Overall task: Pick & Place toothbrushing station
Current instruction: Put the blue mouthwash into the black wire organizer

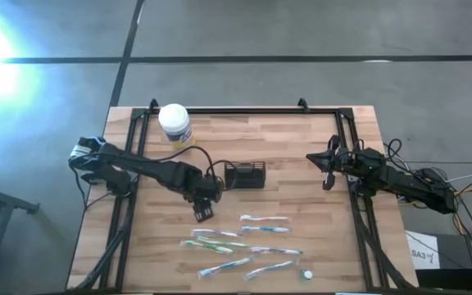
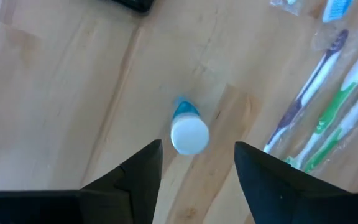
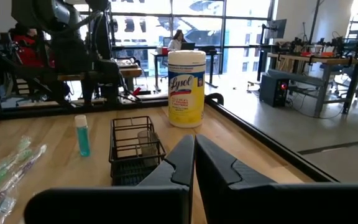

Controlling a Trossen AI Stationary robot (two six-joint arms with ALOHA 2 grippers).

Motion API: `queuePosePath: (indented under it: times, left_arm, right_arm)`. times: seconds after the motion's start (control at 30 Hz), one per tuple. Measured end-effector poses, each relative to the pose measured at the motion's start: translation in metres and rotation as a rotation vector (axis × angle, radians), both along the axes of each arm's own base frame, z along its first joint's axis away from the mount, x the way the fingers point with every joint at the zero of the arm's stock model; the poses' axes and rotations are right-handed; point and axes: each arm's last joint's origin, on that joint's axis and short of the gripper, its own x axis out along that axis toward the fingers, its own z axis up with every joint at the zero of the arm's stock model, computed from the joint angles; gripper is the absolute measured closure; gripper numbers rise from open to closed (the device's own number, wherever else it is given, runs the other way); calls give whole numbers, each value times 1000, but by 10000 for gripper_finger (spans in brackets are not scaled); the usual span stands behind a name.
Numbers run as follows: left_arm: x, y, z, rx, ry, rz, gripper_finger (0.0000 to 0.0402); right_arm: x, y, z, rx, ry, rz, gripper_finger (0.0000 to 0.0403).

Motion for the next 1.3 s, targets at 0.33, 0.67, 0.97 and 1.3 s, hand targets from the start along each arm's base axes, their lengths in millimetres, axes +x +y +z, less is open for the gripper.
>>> queuePosePath:
  times: [0.33, 0.67, 0.97, 1.3]
  left_arm:
    - [5, 5, -5, 8, 3, -24, 197]
    - [15, 5, -21, 23, 51, -48, 197]
    - [15, 9, -21, 28, 56, -53, 208]
    - [15, 9, -21, 23, 59, -82, 254]
  right_arm:
    - [0, 0, 0, 0, 0, 0, 390]
    - [0, 0, 0, -3, 1, 0, 390]
    - [0, 0, 0, -3, 1, 0, 390]
    - [0, 0, 0, -3, 2, 0, 390]
